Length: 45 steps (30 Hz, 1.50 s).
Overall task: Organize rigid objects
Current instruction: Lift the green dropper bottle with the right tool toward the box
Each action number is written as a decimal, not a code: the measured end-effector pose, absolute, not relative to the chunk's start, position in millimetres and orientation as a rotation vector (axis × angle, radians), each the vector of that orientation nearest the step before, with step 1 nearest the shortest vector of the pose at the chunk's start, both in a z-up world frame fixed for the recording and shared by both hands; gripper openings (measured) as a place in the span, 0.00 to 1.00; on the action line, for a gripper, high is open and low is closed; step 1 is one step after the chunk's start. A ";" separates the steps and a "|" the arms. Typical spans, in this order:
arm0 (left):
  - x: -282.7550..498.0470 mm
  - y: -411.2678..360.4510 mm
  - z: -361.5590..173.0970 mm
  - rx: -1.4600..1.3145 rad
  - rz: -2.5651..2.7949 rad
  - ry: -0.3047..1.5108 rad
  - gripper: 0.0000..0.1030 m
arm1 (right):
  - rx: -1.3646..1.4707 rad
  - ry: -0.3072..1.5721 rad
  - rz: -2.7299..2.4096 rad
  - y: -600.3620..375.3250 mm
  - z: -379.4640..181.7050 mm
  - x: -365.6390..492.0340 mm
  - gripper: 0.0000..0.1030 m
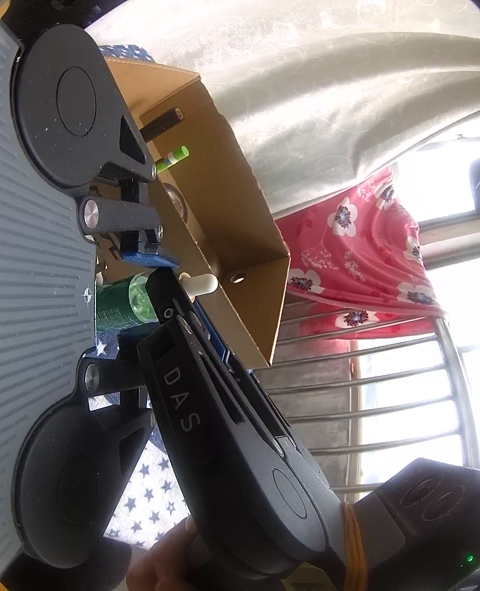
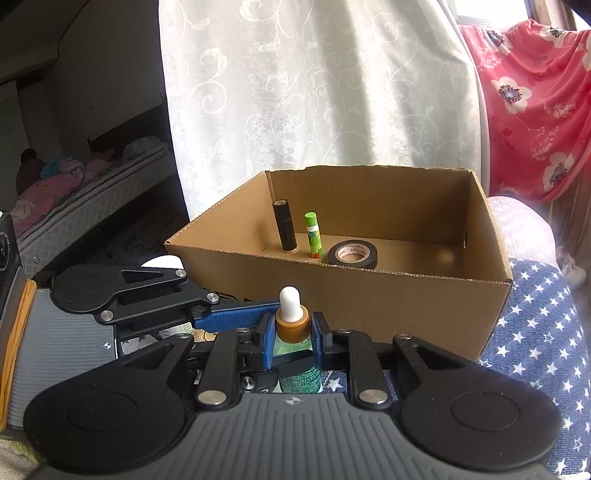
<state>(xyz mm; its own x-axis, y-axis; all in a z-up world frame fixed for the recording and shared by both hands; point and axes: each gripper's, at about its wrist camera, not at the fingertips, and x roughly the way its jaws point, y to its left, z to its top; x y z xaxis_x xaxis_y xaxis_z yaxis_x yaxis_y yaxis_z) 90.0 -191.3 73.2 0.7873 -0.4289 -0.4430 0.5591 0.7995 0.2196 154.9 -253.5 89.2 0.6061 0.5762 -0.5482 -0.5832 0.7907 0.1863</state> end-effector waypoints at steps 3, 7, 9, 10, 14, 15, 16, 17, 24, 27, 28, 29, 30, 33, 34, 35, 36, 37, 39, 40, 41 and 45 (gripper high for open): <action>88.4 -189.4 93.7 0.364 -0.530 0.325 0.29 | -0.036 0.572 0.688 -253.6 115.3 155.1 0.21; 101.0 -191.4 117.3 0.365 -0.512 0.273 0.29 | -0.078 0.522 0.704 -251.1 144.7 168.6 0.21; 112.5 -194.0 124.6 0.353 -0.506 0.271 0.29 | -0.076 0.532 0.718 -251.6 154.8 184.6 0.21; 120.1 -194.7 127.3 0.341 -0.506 0.278 0.29 | -0.081 0.541 0.723 -251.3 158.3 193.7 0.21; 154.5 -203.3 130.4 0.299 -0.497 0.318 0.29 | -0.091 0.597 0.733 -250.6 164.3 234.7 0.21; 164.6 -204.5 129.1 0.286 -0.495 0.334 0.29 | -0.088 0.618 0.735 -251.0 163.4 246.2 0.21; 174.7 -205.2 127.9 0.274 -0.494 0.354 0.29 | -0.086 0.641 0.736 -251.6 161.3 257.5 0.21; 185.6 -205.9 126.6 0.258 -0.492 0.379 0.29 | -0.084 0.661 0.738 -251.7 159.3 268.1 0.21; 250.0 -215.4 109.6 0.206 -0.465 0.541 0.29 | -0.100 0.783 0.733 -249.9 128.8 338.4 0.21; 271.3 -219.4 101.5 0.210 -0.442 0.603 0.28 | -0.113 0.810 0.726 -247.3 115.4 356.8 0.21; 276.8 -220.2 99.3 0.209 -0.435 0.616 0.28 | -0.113 0.817 0.725 -246.8 111.1 362.1 0.21; 281.4 -220.3 97.0 0.205 -0.431 0.630 0.28 | -0.116 0.825 0.722 -245.4 107.6 368.4 0.21; 285.2 -219.6 95.3 0.199 -0.426 0.646 0.28 | -0.119 0.831 0.718 -244.1 103.6 372.1 0.21; 293.9 -215.8 89.8 0.179 -0.413 0.694 0.29 | -0.135 0.846 0.714 -238.8 93.5 381.7 0.21; 295.8 -214.9 88.1 0.176 -0.411 0.704 0.29 | -0.145 0.847 0.709 -236.8 90.6 384.2 0.21; 296.8 -214.4 87.0 0.172 -0.415 0.711 0.29 | -0.156 0.851 0.703 -234.9 88.0 386.4 0.21; 297.2 -214.3 85.7 0.171 -0.423 0.721 0.30 | -0.170 0.852 0.693 -233.1 85.7 387.7 0.21; 298.0 -215.3 85.3 0.172 -0.425 0.727 0.30 | -0.185 0.851 0.685 -231.1 83.7 388.7 0.21; 296.4 -216.5 85.9 0.183 -0.425 0.728 0.31 | -0.202 0.855 0.674 -229.1 79.4 390.7 0.21; 295.9 -217.7 86.5 0.192 -0.426 0.727 0.31 | -0.208 0.866 0.669 -227.6 77.0 392.4 0.21; 295.2 -217.9 86.5 0.198 -0.425 0.727 0.31 | -0.215 0.870 0.663 -226.7 74.6 393.7 0.21; 295.8 -218.7 87.2 0.202 -0.422 0.731 0.35 | -0.210 0.904 0.630 -227.9 67.9 397.4 0.23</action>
<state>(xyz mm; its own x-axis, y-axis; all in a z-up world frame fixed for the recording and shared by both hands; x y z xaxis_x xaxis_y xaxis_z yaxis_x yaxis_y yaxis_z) 295.8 -218.7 87.2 0.6653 -0.3018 -0.6829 0.4404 0.8972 0.0325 397.4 -227.9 67.9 0.4542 0.4208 -0.7853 -0.5914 0.8016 0.0875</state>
